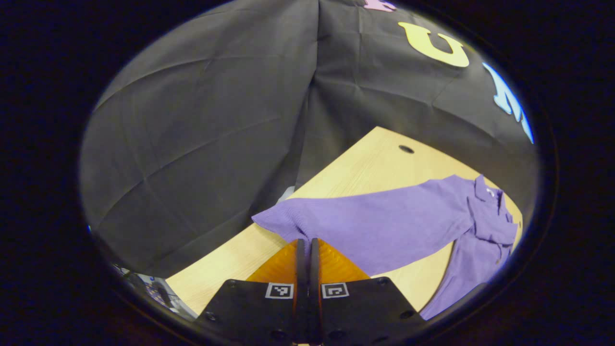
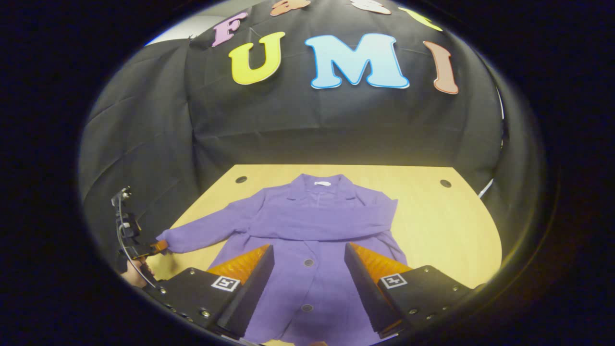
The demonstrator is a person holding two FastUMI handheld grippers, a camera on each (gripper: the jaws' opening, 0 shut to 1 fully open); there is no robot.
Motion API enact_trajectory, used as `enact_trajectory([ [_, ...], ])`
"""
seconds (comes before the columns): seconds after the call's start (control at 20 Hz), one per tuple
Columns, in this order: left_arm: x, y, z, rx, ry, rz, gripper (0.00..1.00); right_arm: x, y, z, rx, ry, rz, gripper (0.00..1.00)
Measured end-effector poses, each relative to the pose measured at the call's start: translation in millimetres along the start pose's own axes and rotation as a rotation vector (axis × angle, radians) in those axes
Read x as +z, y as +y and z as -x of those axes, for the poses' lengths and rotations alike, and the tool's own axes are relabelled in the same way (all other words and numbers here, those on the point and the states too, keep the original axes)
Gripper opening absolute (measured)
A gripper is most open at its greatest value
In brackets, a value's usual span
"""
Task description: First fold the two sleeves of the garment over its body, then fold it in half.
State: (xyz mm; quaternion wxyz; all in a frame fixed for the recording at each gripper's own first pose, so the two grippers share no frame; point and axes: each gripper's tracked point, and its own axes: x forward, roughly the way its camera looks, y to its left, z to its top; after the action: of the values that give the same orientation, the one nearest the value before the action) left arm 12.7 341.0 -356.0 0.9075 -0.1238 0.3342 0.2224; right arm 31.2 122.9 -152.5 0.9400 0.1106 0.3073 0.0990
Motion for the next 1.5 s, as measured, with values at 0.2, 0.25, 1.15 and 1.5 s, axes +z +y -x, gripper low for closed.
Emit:
enact_trajectory([
  [0.2,33.8,-46.0,19.1,-0.088,-0.035,0.108,0.07,-2.2,-24.2,3.3,-0.010,-0.002,-0.029,0.90],
  [0.25,41.5,-61.1,23.1,-0.113,-0.042,0.125,0.07,-2.0,-30.6,4.6,-0.011,-0.003,-0.039,0.90],
  [1.15,29.2,-410.6,88.0,-0.546,-0.028,-0.054,0.07,-19.5,-166.4,30.9,-0.119,-0.032,-0.098,0.90],
  [1.5,-26.3,-515.8,117.4,-0.677,0.030,-0.203,0.07,-33.1,-201.3,34.4,-0.121,-0.013,-0.112,0.90],
])
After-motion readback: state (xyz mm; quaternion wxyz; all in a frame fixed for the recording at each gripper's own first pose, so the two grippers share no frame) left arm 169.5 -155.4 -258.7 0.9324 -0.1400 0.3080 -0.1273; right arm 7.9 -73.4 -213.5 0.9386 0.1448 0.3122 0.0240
